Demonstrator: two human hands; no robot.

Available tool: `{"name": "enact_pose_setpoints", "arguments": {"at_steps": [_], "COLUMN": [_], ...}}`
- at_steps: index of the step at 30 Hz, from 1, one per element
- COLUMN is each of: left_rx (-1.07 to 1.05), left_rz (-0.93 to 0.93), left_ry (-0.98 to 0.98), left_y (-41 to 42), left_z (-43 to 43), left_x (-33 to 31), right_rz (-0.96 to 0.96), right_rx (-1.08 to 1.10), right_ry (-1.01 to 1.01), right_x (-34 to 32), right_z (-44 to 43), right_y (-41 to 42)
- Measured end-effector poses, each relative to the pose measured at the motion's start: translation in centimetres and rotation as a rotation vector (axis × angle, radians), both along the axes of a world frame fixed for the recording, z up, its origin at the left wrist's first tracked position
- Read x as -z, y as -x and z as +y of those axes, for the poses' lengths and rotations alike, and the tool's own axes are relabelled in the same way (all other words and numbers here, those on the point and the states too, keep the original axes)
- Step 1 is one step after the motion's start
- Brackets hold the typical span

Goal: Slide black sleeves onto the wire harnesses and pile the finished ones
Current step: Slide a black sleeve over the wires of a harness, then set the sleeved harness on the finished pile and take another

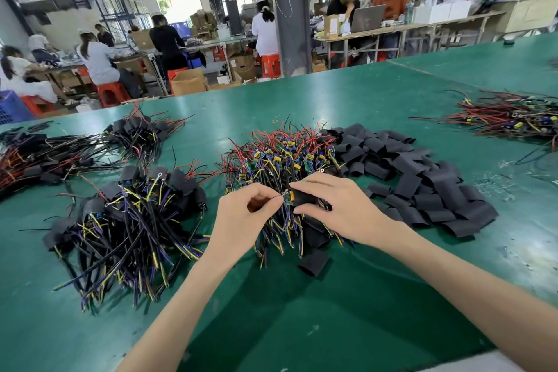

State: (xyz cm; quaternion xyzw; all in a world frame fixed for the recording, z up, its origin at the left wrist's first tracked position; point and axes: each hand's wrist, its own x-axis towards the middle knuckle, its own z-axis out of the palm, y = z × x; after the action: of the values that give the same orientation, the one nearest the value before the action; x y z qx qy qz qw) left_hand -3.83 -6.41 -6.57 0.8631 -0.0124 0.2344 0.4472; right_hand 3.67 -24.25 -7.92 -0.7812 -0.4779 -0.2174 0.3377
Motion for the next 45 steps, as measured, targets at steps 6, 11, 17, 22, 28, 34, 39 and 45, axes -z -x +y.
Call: {"name": "enact_pose_setpoints", "arguments": {"at_steps": [6, 11, 17, 22, 28, 34, 39, 45], "left_rx": [0.021, 0.031, 0.049, 0.064, 0.072, 0.067, 0.03, -0.048], "left_rz": [-0.025, -0.044, -0.144, -0.227, -0.228, -0.227, -0.238, -0.281], "left_ry": [0.022, 0.003, -0.101, -0.224, -0.247, -0.305, -0.395, -0.374], "left_y": [0.1, 0.1, 0.2, 0.3, 0.3, 0.3, 0.4, 0.1], "left_z": [-0.3, -0.4, -0.2, 0.1, -0.2, -0.3, -0.6, 0.0], "left_x": [0.0, 0.1, -0.4, -0.5, -0.2, 0.0, 0.5, -0.2], "right_rz": [-0.002, 0.011, 0.152, 0.22, 0.163, 0.091, 0.044, 0.04], "right_rx": [0.001, -0.001, -0.041, -0.046, -0.061, -0.052, -0.054, 0.001], "right_ry": [0.016, 0.045, 0.021, -0.005, 0.01, 0.05, 0.111, 0.06], "right_x": [-0.2, -0.3, -1.0, -1.2, -0.7, -0.3, 0.0, -0.3], "right_z": [0.0, 0.1, -0.2, -0.3, 0.1, 0.1, 0.3, 0.1], "right_y": [0.2, 0.3, 0.0, -0.1, 0.2, -0.1, -0.1, -0.3]}}
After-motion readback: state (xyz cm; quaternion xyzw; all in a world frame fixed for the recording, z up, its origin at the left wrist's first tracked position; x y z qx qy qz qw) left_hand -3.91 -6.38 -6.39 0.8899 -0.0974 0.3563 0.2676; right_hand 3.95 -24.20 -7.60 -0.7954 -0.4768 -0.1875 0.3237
